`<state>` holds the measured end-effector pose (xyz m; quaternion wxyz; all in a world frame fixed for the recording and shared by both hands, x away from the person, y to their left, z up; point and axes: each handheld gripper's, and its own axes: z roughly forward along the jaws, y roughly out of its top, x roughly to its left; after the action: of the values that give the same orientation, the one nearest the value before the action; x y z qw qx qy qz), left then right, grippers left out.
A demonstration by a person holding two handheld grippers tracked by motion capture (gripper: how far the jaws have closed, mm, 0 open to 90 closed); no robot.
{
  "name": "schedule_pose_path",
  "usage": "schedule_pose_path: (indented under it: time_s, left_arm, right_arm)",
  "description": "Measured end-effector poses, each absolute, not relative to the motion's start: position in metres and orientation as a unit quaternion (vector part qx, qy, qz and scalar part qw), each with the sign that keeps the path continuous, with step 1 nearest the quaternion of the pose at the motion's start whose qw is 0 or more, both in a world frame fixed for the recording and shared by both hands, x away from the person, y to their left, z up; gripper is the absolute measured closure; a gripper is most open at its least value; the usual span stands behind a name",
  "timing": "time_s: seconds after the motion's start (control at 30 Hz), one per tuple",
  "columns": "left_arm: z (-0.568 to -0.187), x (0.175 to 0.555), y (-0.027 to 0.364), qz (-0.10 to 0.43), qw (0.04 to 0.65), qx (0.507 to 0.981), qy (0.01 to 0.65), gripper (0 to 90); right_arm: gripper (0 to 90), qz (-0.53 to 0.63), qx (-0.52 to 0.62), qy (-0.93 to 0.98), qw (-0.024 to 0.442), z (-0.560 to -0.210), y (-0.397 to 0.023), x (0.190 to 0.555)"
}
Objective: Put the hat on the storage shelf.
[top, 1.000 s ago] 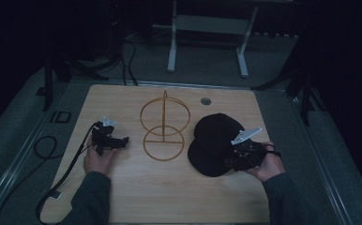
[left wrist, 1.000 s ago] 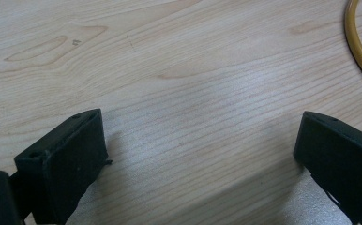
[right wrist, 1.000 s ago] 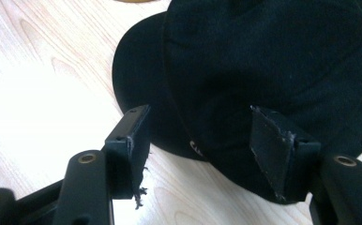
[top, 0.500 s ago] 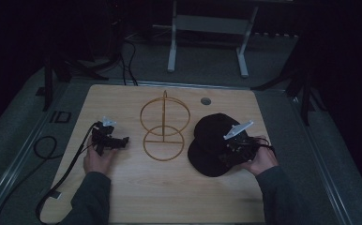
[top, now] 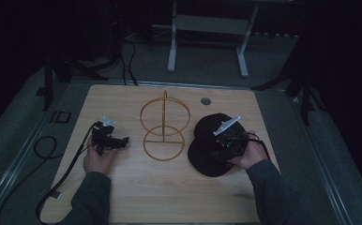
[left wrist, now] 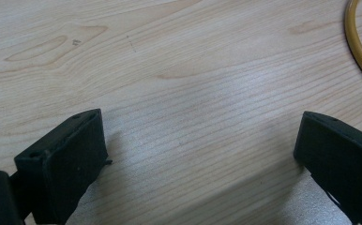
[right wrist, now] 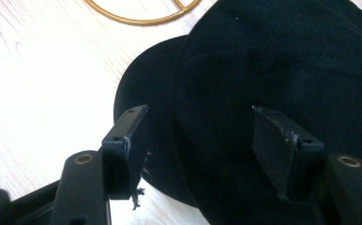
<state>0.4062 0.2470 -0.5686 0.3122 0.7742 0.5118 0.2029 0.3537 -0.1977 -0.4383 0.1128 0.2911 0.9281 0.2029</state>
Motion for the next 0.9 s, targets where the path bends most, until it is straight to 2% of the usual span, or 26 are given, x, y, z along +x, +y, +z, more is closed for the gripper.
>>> schedule_pose_path:
  time_s: [0.53,0.73,0.9]
  left_arm:
    - [-0.569,0.406,0.247,0.203,0.312,0.774,0.512,2.3]
    - [-0.569,0.406,0.247,0.203,0.312,0.774,0.512,2.3]
    - [-0.569,0.406,0.247,0.203,0.312,0.774,0.512,2.3]
  right_arm:
    - [36.9,0.163,0.301,0.935,0.094,-0.465,-0.175,0.376]
    - [37.2,0.135,0.305,0.94,0.074,-0.479,-0.168,0.382]
    - [44.4,0.117,0.315,0.94,0.051,-0.49,-0.163,0.39]
